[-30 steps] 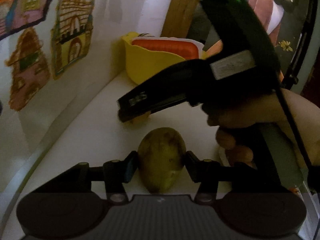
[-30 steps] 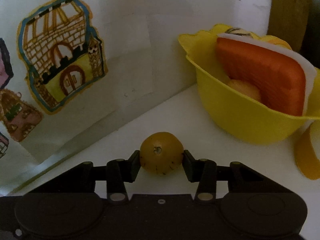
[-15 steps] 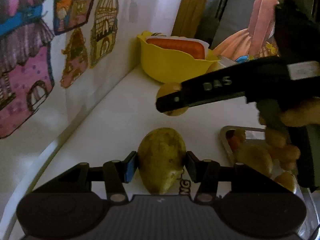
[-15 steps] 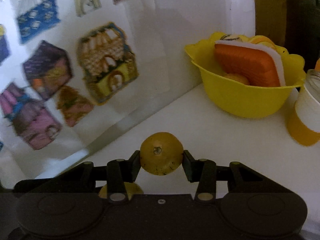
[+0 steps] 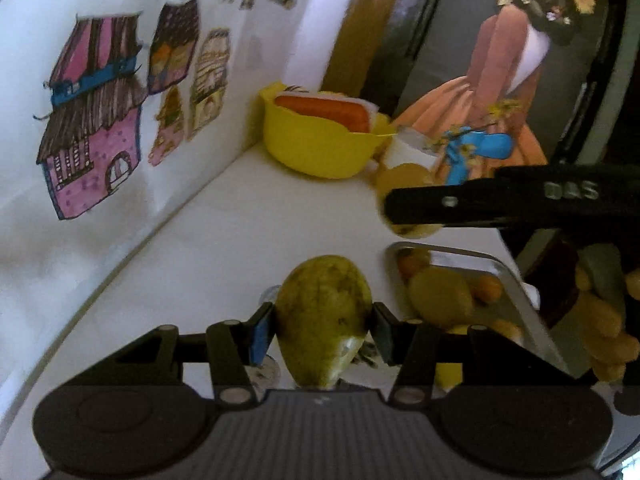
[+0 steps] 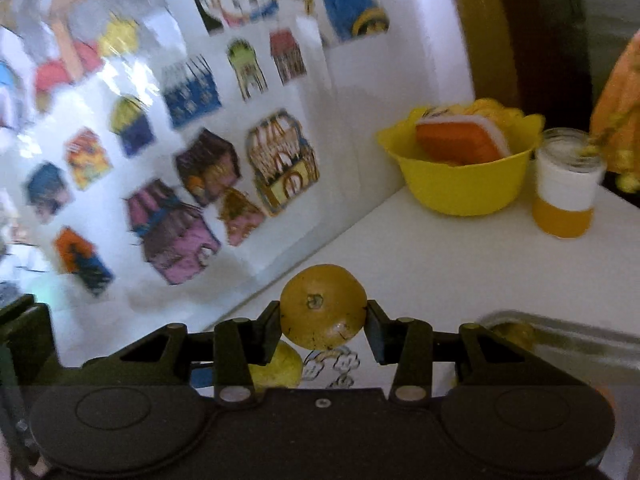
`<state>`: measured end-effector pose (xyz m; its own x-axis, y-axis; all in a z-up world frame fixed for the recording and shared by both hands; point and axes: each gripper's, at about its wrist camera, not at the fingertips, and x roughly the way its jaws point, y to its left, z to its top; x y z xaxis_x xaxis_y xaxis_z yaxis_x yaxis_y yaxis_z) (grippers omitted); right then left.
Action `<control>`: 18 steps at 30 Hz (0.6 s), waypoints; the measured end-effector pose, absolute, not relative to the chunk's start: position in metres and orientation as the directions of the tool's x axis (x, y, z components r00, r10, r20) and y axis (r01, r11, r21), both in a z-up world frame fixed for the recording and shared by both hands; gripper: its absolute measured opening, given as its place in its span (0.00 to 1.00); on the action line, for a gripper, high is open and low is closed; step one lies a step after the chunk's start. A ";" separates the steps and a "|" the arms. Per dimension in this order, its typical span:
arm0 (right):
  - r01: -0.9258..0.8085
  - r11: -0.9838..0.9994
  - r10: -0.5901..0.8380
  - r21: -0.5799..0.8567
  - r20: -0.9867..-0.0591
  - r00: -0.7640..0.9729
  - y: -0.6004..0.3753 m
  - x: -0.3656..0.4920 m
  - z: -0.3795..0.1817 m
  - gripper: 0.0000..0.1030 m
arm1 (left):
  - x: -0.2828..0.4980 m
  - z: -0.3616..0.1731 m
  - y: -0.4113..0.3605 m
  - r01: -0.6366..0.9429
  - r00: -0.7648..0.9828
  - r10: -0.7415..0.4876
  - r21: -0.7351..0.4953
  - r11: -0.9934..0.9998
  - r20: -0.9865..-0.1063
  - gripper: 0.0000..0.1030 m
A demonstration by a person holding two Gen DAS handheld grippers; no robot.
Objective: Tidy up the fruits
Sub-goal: 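Carry the held orange and pear over the metal tray with both tools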
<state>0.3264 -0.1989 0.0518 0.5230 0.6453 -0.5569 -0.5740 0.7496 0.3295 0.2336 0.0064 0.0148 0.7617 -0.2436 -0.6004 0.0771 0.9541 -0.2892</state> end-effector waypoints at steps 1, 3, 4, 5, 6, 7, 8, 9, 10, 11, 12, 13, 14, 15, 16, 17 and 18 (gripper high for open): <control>-0.571 0.754 0.643 0.326 -0.545 0.538 -0.207 0.315 0.056 0.44 | 0.228 0.018 0.003 0.088 0.764 -0.253 -0.293 0.952 -0.594 0.53; -0.557 0.767 0.631 0.319 -0.530 0.567 -0.225 0.294 0.062 0.44 | 0.219 0.025 -0.009 0.112 0.765 -0.274 -0.298 0.948 -0.583 0.53; -0.547 0.775 0.623 0.316 -0.527 0.579 -0.234 0.284 0.063 0.44 | 0.214 0.028 -0.015 0.125 0.766 -0.284 -0.300 0.946 -0.577 0.53; -0.538 0.783 0.614 0.311 -0.525 0.589 -0.242 0.275 0.065 0.44 | 0.209 0.030 -0.021 0.136 0.765 -0.294 -0.303 0.943 -0.572 0.53; -0.530 0.792 0.603 0.303 -0.526 0.600 -0.250 0.266 0.067 0.44 | 0.204 0.033 -0.027 0.150 0.766 -0.308 -0.309 0.939 -0.565 0.53; -0.520 0.802 0.589 0.293 -0.528 0.612 -0.257 0.257 0.068 0.44 | 0.200 0.036 -0.033 0.164 0.766 -0.321 -0.313 0.935 -0.557 0.53; -0.511 0.812 0.575 0.282 -0.533 0.620 -0.263 0.250 0.069 0.44 | 0.195 0.038 -0.039 0.175 0.765 -0.332 -0.317 0.932 -0.552 0.53; -0.497 0.826 0.555 0.266 -0.539 0.634 -0.270 0.241 0.070 0.44 | 0.191 0.040 -0.045 0.189 0.764 -0.344 -0.321 0.928 -0.546 0.53; -0.484 0.838 0.537 0.252 -0.542 0.646 -0.277 0.233 0.070 0.44 | 0.185 0.042 -0.052 0.203 0.763 -0.356 -0.323 0.924 -0.540 0.54; -0.474 0.846 0.524 0.244 -0.544 0.655 -0.283 0.226 0.069 0.44 | 0.180 0.042 -0.057 0.213 0.762 -0.364 -0.324 0.922 -0.536 0.54; -0.465 0.852 0.514 0.240 -0.545 0.662 -0.289 0.220 0.068 0.44 | 0.175 0.042 -0.063 0.225 0.760 -0.373 -0.323 0.919 -0.532 0.54; -0.452 0.860 0.502 0.236 -0.548 0.669 -0.295 0.213 0.066 0.44 | 0.171 0.041 -0.068 0.235 0.757 -0.381 -0.323 0.917 -0.531 0.54; -0.439 0.867 0.490 0.234 -0.551 0.675 -0.300 0.207 0.064 0.44 | 0.169 0.040 -0.073 0.244 0.753 -0.388 -0.323 0.915 -0.532 0.54; -0.425 0.875 0.477 0.230 -0.554 0.682 -0.307 0.201 0.061 0.44 | 0.167 0.039 -0.078 0.252 0.747 -0.397 -0.326 0.911 -0.532 0.54; -0.415 0.881 0.468 0.228 -0.556 0.687 -0.312 0.196 0.059 0.44 | 0.163 0.037 -0.081 0.259 0.741 -0.407 -0.332 0.907 -0.534 0.54; -0.402 0.887 0.458 0.228 -0.559 0.692 -0.318 0.191 0.056 0.44 | 0.161 0.034 -0.085 0.265 0.733 -0.417 -0.339 0.903 -0.538 0.54; -0.394 0.890 0.452 0.230 -0.560 0.694 -0.323 0.188 0.053 0.44 | 0.158 0.032 -0.089 0.270 0.726 -0.424 -0.343 0.900 -0.541 0.54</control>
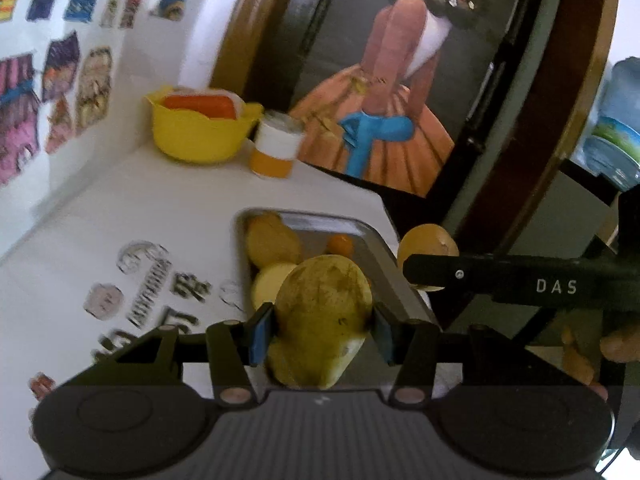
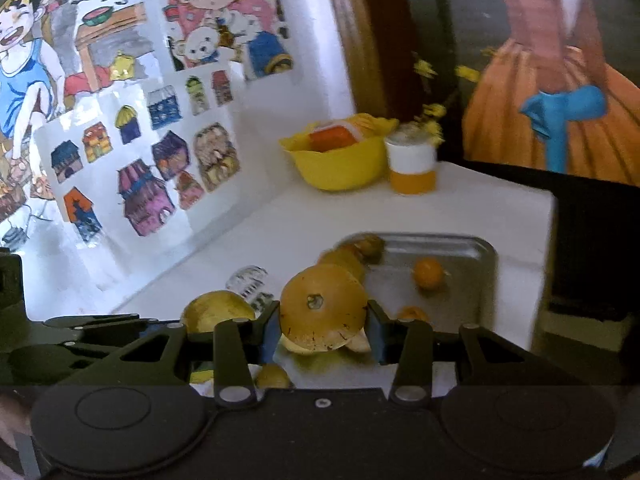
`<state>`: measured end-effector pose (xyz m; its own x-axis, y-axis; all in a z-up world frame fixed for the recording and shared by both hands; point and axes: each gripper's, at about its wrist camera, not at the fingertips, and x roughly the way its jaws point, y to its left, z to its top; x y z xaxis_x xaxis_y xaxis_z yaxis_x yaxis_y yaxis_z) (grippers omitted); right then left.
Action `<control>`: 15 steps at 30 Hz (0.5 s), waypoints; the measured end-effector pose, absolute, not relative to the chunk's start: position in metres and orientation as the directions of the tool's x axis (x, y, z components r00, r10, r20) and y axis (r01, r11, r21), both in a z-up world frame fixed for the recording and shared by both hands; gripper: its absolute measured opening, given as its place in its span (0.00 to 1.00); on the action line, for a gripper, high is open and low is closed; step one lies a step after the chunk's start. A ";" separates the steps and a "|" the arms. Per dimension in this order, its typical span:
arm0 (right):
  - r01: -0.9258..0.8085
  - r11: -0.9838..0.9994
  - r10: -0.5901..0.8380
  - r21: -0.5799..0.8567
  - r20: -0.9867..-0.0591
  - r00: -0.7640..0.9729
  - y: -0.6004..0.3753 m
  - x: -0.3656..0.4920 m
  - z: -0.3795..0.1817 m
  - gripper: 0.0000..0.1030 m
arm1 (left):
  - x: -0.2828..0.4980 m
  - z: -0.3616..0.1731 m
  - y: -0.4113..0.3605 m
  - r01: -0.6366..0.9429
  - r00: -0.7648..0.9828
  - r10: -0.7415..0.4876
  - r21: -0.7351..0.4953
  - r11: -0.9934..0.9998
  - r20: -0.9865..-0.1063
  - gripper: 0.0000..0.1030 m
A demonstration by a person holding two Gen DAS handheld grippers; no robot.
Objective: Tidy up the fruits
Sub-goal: 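Carry the held orange and pear over the metal tray with both tools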
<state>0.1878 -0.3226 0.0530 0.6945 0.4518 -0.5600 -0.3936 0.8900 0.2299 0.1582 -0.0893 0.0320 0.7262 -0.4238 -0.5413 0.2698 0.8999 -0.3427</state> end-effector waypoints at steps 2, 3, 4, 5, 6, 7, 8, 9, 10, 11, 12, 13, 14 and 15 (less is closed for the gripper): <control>-0.377 0.898 0.437 0.227 -0.562 0.702 -0.332 0.180 0.048 0.44 | 0.155 0.027 -0.097 0.278 0.717 -0.431 -0.342 0.898 -0.547 0.54; -0.370 0.903 0.426 0.217 -0.562 0.709 -0.335 0.177 0.046 0.44 | 0.154 0.025 -0.100 0.280 0.713 -0.433 -0.342 0.897 -0.551 0.54; -0.365 0.909 0.413 0.202 -0.562 0.717 -0.338 0.174 0.044 0.44 | 0.153 0.023 -0.103 0.283 0.709 -0.436 -0.343 0.896 -0.554 0.54; -0.361 0.914 0.400 0.186 -0.561 0.725 -0.341 0.171 0.041 0.44 | 0.152 0.021 -0.106 0.283 0.706 -0.438 -0.345 0.895 -0.557 0.54; -0.355 0.918 0.390 0.176 -0.560 0.731 -0.344 0.168 0.038 0.44 | 0.151 0.018 -0.109 0.283 0.702 -0.439 -0.346 0.894 -0.561 0.54; -0.350 0.921 0.383 0.171 -0.559 0.735 -0.347 0.166 0.035 0.44 | 0.152 0.016 -0.111 0.283 0.699 -0.440 -0.347 0.894 -0.564 0.54; -0.346 0.922 0.380 0.171 -0.560 0.736 -0.349 0.165 0.031 0.44 | 0.151 0.014 -0.113 0.282 0.696 -0.440 -0.347 0.894 -0.567 0.54; -0.343 0.923 0.379 0.174 -0.561 0.736 -0.351 0.165 0.027 0.44 | 0.151 0.011 -0.115 0.278 0.693 -0.437 -0.346 0.896 -0.573 0.54; -0.338 0.925 0.376 0.176 -0.561 0.737 -0.353 0.164 0.023 0.44 | 0.150 0.009 -0.116 0.274 0.690 -0.435 -0.347 0.897 -0.579 0.54; -0.335 0.926 0.373 0.174 -0.561 0.739 -0.355 0.163 0.019 0.44 | 0.150 0.006 -0.117 0.273 0.687 -0.434 -0.347 0.897 -0.583 0.54; -0.331 0.928 0.367 0.169 -0.561 0.742 -0.357 0.162 0.014 0.44 | 0.150 0.004 -0.117 0.269 0.685 -0.432 -0.348 0.898 -0.587 0.54; -0.328 0.930 0.363 0.168 -0.561 0.744 -0.358 0.161 0.011 0.44 | 0.150 0.002 -0.118 0.265 0.683 -0.429 -0.346 0.900 -0.592 0.54; -0.324 0.930 0.363 0.171 -0.560 0.745 -0.360 0.161 0.006 0.44 | 0.149 0.001 -0.119 0.263 0.681 -0.425 -0.343 0.902 -0.596 0.54; -0.322 0.930 0.365 0.178 -0.560 0.744 -0.360 0.161 0.004 0.44 | 0.149 -0.001 -0.119 0.260 0.680 -0.422 -0.340 0.904 -0.600 0.54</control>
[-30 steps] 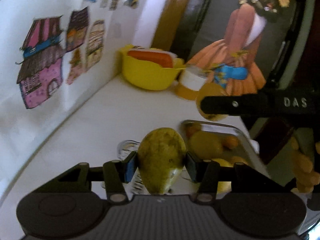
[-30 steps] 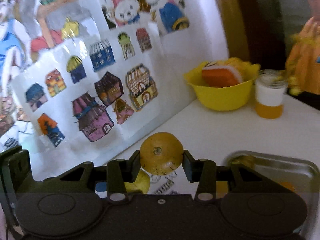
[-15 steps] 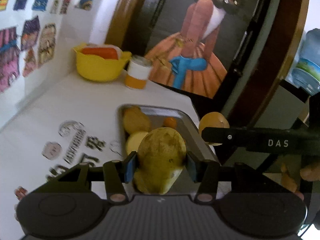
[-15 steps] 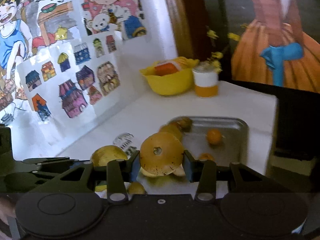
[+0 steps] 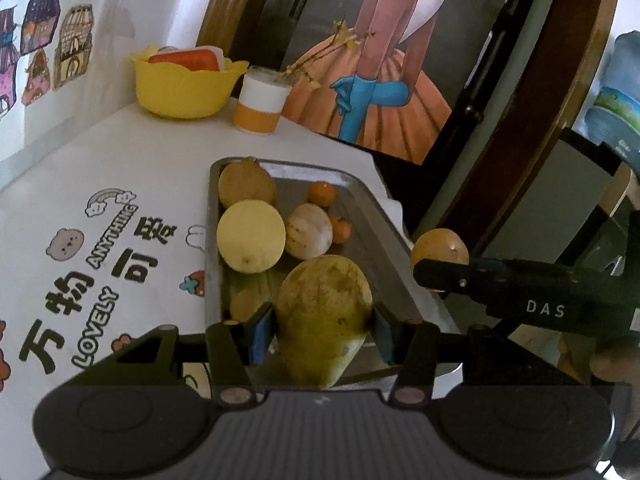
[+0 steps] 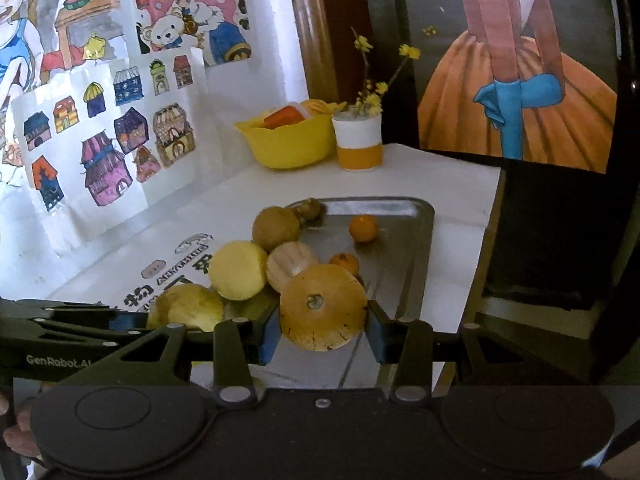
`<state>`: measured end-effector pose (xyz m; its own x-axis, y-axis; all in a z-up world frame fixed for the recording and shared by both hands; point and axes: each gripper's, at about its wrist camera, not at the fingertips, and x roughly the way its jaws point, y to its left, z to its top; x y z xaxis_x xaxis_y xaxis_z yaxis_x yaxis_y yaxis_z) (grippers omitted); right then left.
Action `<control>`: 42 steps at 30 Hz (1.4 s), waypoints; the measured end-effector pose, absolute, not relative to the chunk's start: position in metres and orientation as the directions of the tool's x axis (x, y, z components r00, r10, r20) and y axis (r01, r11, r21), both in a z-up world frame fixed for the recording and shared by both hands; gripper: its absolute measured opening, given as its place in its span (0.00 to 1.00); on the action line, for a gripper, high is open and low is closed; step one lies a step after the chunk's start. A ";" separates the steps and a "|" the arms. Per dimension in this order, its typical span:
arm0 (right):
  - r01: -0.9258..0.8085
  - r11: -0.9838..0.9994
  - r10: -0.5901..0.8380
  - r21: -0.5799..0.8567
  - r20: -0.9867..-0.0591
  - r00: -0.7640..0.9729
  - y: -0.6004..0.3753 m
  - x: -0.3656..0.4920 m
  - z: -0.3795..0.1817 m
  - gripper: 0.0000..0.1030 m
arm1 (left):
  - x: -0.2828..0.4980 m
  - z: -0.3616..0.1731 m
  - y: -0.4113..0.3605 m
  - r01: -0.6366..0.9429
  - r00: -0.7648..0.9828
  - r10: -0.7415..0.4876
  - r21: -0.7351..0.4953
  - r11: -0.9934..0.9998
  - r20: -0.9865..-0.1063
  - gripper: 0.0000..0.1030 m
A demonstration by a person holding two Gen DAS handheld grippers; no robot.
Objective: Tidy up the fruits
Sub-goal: 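Carry the held orange and pear over the metal tray with both tools, then lower both fruits into the metal tray and open both tools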
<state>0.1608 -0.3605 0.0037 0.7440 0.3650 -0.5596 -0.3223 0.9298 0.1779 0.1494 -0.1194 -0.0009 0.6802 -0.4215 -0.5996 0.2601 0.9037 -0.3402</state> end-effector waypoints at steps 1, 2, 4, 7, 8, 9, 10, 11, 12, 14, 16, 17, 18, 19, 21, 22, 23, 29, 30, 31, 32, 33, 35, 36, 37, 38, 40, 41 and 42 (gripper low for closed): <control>-0.320 0.929 0.369 0.188 -0.559 0.742 -0.362 0.161 0.000 0.44 | 0.150 -0.002 -0.120 0.255 0.679 -0.418 -0.340 0.905 -0.604 0.54; -0.318 0.928 0.371 0.193 -0.558 0.743 -0.362 0.161 -0.002 0.44 | 0.150 -0.004 -0.120 0.251 0.678 -0.415 -0.340 0.907 -0.607 0.54; -0.313 0.930 0.366 0.193 -0.550 0.750 -0.364 0.160 -0.006 0.44 | 0.150 -0.006 -0.121 0.243 0.674 -0.411 -0.341 0.908 -0.614 0.54; -0.308 0.931 0.366 0.198 -0.540 0.758 -0.366 0.160 -0.010 0.44 | 0.149 -0.009 -0.122 0.235 0.670 -0.406 -0.342 0.910 -0.622 0.54; -0.306 0.931 0.366 0.201 -0.538 0.760 -0.366 0.161 -0.011 0.44 | 0.149 -0.009 -0.122 0.233 0.669 -0.404 -0.341 0.911 -0.624 0.54; -0.303 0.931 0.364 0.201 -0.537 0.761 -0.365 0.162 -0.012 0.45 | 0.149 -0.009 -0.123 0.232 0.669 -0.402 -0.338 0.912 -0.625 0.54; -0.301 0.932 0.361 0.199 -0.535 0.764 -0.365 0.162 -0.013 0.45 | 0.149 -0.010 -0.124 0.231 0.670 -0.397 -0.332 0.914 -0.627 0.54; -0.300 0.934 0.358 0.196 -0.534 0.766 -0.366 0.163 -0.014 0.45 | 0.149 -0.010 -0.124 0.229 0.671 -0.392 -0.327 0.917 -0.629 0.54; -0.300 0.934 0.356 0.193 -0.535 0.766 -0.365 0.163 -0.015 0.45 | 0.150 -0.011 -0.125 0.228 0.671 -0.389 -0.325 0.918 -0.631 0.54; -0.301 0.934 0.356 0.191 -0.537 0.765 -0.365 0.163 -0.017 0.45 | 0.151 -0.012 -0.125 0.223 0.670 -0.385 -0.322 0.920 -0.635 0.54; -0.301 0.936 0.350 0.182 -0.541 0.765 -0.364 0.163 -0.020 0.45 | 0.151 -0.013 -0.126 0.221 0.671 -0.382 -0.321 0.921 -0.635 0.54; -0.299 0.938 0.346 0.176 -0.542 0.766 -0.363 0.164 -0.021 0.45 | 0.151 -0.013 -0.127 0.220 0.671 -0.381 -0.319 0.922 -0.636 0.54; -0.296 0.940 0.340 0.170 -0.545 0.766 -0.363 0.164 -0.023 0.45 | 0.152 -0.013 -0.128 0.220 0.672 -0.379 -0.317 0.922 -0.637 0.54; -0.294 0.941 0.336 0.166 -0.547 0.767 -0.362 0.165 -0.024 0.45 | 0.151 -0.013 -0.128 0.221 0.673 -0.377 -0.313 0.924 -0.636 0.54; -0.288 0.945 0.326 0.157 -0.549 0.769 -0.360 0.166 -0.027 0.45 | 0.152 -0.015 -0.129 0.223 0.674 -0.375 -0.308 0.925 -0.637 0.54; -0.287 0.946 0.323 0.154 -0.549 0.771 -0.359 0.167 -0.028 0.45 | 0.152 -0.016 -0.129 0.221 0.673 -0.372 -0.307 0.926 -0.639 0.54; -0.285 0.947 0.319 0.150 -0.549 0.773 -0.358 0.167 -0.029 0.45 | 0.153 -0.017 -0.129 0.218 0.671 -0.371 -0.306 0.927 -0.642 0.54; -0.279 0.950 0.310 0.141 -0.548 0.777 -0.354 0.169 -0.035 0.45 | 0.153 -0.020 -0.126 0.216 0.675 -0.375 -0.316 0.924 -0.636 0.54; -0.278 0.950 0.309 0.141 -0.548 0.778 -0.354 0.170 -0.036 0.45 | 0.152 -0.020 -0.126 0.219 0.676 -0.373 -0.310 0.925 -0.635 0.54; -0.276 0.951 0.307 0.141 -0.548 0.778 -0.354 0.170 -0.037 0.45 | 0.152 -0.020 -0.126 0.220 0.677 -0.372 -0.308 0.926 -0.635 0.54; -0.274 0.952 0.305 0.140 -0.548 0.779 -0.354 0.171 -0.037 0.45 | 0.152 -0.020 -0.126 0.220 0.678 -0.372 -0.308 0.925 -0.634 0.54; -0.272 0.952 0.303 0.139 -0.549 0.779 -0.354 0.171 -0.038 0.45 | 0.152 -0.020 -0.126 0.220 0.678 -0.373 -0.310 0.925 -0.633 0.54; -0.271 0.953 0.301 0.137 -0.551 0.779 -0.353 0.173 -0.039 0.45 | 0.152 -0.020 -0.126 0.218 0.679 -0.373 -0.311 0.925 -0.632 0.54; -0.272 0.952 0.302 0.137 -0.553 0.777 -0.353 0.173 -0.040 0.45 | 0.152 -0.021 -0.126 0.219 0.679 -0.373 -0.310 0.925 -0.633 0.54; -0.273 0.952 0.302 0.138 -0.556 0.774 -0.353 0.174 -0.041 0.45 | 0.152 -0.020 -0.126 0.221 0.679 -0.371 -0.306 0.926 -0.633 0.57; -0.275 0.952 0.303 0.136 -0.560 0.772 -0.352 0.174 -0.041 0.45 | 0.152 -0.020 -0.127 0.223 0.678 -0.366 -0.297 0.929 -0.638 0.58; -0.277 0.952 0.299 0.126 -0.558 0.774 -0.350 0.174 -0.042 0.46 | 0.151 -0.021 -0.128 0.224 0.674 -0.354 -0.278 0.934 -0.648 0.61; -0.278 0.953 0.299 0.124 -0.557 0.775 -0.350 0.173 -0.042 0.46 | 0.151 -0.021 -0.128 0.224 0.673 -0.349 -0.270 0.936 -0.652 0.61; -0.277 0.952 0.300 0.127 -0.555 0.776 -0.350 0.173 -0.042 0.47 | 0.150 -0.021 -0.128 0.226 0.673 -0.346 -0.264 0.938 -0.654 0.61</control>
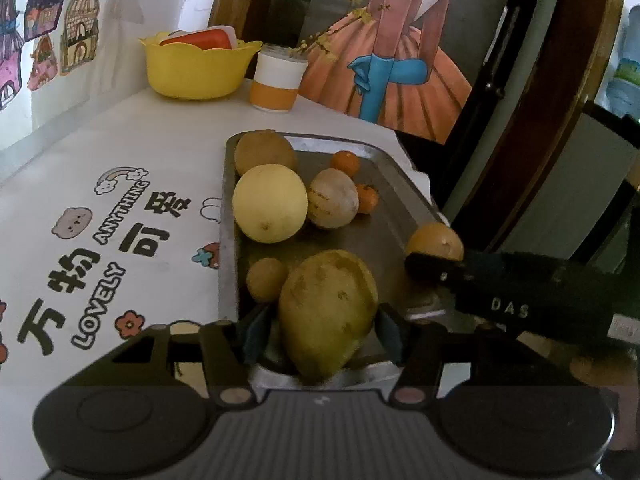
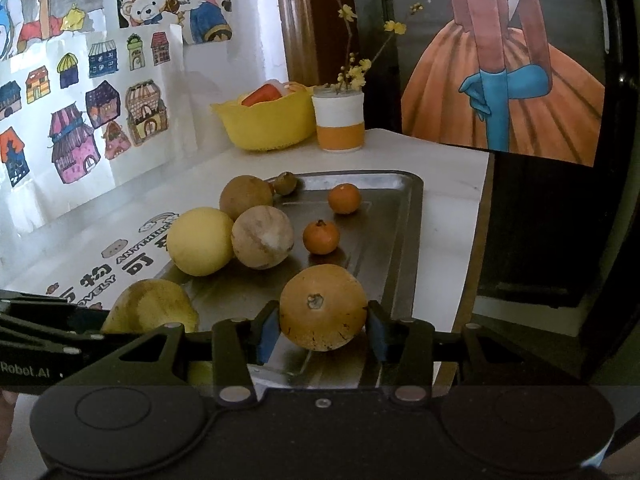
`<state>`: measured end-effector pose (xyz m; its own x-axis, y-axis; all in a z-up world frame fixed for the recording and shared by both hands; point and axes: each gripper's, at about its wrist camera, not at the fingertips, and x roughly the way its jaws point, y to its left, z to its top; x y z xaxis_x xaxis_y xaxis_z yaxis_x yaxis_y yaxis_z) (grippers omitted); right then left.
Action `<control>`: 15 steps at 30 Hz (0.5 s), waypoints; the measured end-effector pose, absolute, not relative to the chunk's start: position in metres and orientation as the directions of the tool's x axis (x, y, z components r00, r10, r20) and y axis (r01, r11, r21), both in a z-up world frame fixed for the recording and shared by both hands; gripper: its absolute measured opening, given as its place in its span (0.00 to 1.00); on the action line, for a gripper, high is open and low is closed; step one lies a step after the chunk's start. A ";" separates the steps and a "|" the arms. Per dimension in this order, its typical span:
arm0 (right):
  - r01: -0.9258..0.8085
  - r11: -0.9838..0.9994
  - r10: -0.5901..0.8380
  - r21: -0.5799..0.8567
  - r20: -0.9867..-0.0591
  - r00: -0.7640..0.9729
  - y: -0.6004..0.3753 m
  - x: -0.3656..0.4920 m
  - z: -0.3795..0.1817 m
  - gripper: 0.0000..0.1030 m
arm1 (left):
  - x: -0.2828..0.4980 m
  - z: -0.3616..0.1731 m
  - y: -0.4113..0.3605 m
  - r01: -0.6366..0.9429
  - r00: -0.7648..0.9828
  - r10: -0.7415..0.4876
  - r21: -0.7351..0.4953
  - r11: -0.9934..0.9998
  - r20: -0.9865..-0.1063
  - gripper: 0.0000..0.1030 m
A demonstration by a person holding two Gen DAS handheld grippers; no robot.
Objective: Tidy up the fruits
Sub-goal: 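Lower both fruits into the metal tray and open both tools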
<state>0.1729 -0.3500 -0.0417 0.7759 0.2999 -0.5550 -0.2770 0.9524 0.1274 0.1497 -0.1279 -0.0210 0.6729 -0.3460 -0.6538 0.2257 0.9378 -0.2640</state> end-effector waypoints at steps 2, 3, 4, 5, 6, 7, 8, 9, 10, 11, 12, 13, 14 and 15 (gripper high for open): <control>-0.274 0.952 0.302 0.135 -0.552 0.777 -0.350 0.173 -0.042 0.48 | 0.148 -0.021 -0.126 0.227 0.674 -0.346 -0.263 0.938 -0.653 0.61; -0.274 0.952 0.303 0.136 -0.552 0.777 -0.350 0.173 -0.042 0.50 | 0.146 -0.020 -0.125 0.225 0.675 -0.346 -0.265 0.938 -0.651 0.62; -0.276 0.951 0.306 0.139 -0.551 0.776 -0.350 0.172 -0.042 0.53 | 0.145 -0.020 -0.125 0.224 0.677 -0.347 -0.268 0.937 -0.649 0.65; -0.280 0.949 0.313 0.147 -0.548 0.776 -0.350 0.172 -0.042 0.55 | 0.144 -0.018 -0.124 0.225 0.679 -0.349 -0.270 0.936 -0.645 0.66; -0.283 0.947 0.321 0.155 -0.543 0.776 -0.351 0.170 -0.041 0.60 | 0.143 -0.017 -0.124 0.228 0.682 -0.350 -0.269 0.936 -0.642 0.70; -0.285 0.945 0.325 0.159 -0.538 0.778 -0.350 0.168 -0.040 0.65 | 0.142 -0.015 -0.124 0.233 0.686 -0.350 -0.264 0.936 -0.638 0.72; -0.288 0.945 0.326 0.157 -0.534 0.780 -0.349 0.166 -0.039 0.66 | 0.140 -0.013 -0.125 0.237 0.692 -0.347 -0.255 0.937 -0.633 0.73; -0.288 0.946 0.323 0.150 -0.530 0.784 -0.348 0.164 -0.038 0.69 | 0.138 -0.012 -0.125 0.239 0.699 -0.344 -0.248 0.939 -0.628 0.75; -0.286 0.947 0.318 0.143 -0.523 0.791 -0.347 0.162 -0.037 0.71 | 0.136 -0.010 -0.125 0.242 0.705 -0.342 -0.242 0.940 -0.622 0.78; -0.285 0.948 0.316 0.141 -0.517 0.796 -0.347 0.160 -0.036 0.73 | 0.134 -0.008 -0.125 0.244 0.709 -0.341 -0.238 0.940 -0.617 0.79; -0.283 0.948 0.316 0.144 -0.509 0.801 -0.348 0.158 -0.035 0.76 | 0.132 -0.005 -0.124 0.246 0.714 -0.341 -0.236 0.940 -0.611 0.80; -0.279 0.948 0.317 0.151 -0.502 0.805 -0.349 0.157 -0.034 0.79 | 0.129 -0.003 -0.124 0.249 0.719 -0.341 -0.234 0.940 -0.605 0.82; -0.274 0.948 0.317 0.159 -0.497 0.808 -0.350 0.155 -0.032 0.80 | 0.126 -0.001 -0.123 0.251 0.725 -0.341 -0.231 0.940 -0.598 0.83; -0.271 0.948 0.318 0.166 -0.493 0.810 -0.351 0.153 -0.031 0.81 | 0.124 0.001 -0.122 0.251 0.733 -0.338 -0.227 0.941 -0.590 0.86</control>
<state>0.1534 -0.3508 -0.0312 0.8098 0.3176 -0.4934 -0.2710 0.9482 0.1656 0.1236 -0.1220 0.0011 0.7328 -0.3383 -0.5904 0.2514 0.9409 -0.2270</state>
